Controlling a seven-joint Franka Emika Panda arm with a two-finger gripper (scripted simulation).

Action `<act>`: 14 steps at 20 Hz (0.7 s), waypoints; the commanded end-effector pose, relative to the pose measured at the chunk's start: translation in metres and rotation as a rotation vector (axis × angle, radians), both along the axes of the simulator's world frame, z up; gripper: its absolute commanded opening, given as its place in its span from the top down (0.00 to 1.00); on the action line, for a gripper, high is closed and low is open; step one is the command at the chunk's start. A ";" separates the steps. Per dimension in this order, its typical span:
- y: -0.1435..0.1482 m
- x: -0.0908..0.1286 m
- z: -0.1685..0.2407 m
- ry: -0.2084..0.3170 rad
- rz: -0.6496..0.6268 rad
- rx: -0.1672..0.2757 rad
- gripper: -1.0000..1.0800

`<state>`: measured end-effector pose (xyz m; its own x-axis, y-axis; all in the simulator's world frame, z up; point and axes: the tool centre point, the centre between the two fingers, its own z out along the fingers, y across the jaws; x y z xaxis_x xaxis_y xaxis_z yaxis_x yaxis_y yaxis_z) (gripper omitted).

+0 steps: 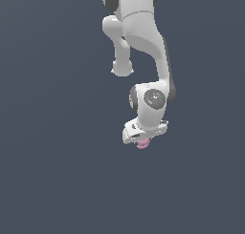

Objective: Pick up the object and move it to a goal position.

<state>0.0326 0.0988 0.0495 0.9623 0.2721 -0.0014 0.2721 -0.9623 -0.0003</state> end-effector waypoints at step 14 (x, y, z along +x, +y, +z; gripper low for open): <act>-0.032 0.040 0.114 -0.001 0.000 0.001 1.00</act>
